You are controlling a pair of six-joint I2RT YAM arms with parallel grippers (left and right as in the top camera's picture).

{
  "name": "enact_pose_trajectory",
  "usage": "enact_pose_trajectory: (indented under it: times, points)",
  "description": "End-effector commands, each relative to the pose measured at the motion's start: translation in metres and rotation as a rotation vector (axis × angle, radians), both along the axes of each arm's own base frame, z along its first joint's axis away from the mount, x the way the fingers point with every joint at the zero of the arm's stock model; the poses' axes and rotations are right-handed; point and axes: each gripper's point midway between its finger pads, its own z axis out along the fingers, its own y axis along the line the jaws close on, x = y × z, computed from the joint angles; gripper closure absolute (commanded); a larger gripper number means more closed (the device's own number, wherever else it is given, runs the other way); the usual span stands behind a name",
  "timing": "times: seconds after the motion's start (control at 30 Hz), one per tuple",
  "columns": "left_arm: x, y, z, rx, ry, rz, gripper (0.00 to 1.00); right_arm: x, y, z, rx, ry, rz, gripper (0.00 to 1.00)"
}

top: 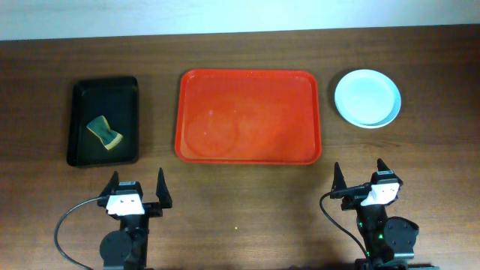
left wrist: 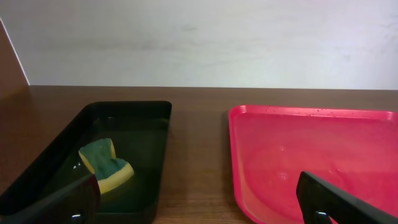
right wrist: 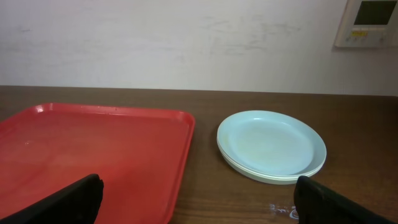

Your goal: Clean dirty plates on tray and stack at the side

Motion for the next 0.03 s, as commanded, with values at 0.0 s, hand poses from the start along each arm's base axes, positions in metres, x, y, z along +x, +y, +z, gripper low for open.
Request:
enact_pose_trajectory:
  times: [0.0]
  points:
    - [0.0000,0.0009,-0.0017,0.015,0.002,0.002,0.01,-0.0001,0.0005,-0.0025,-0.003,0.002,0.001,0.01]
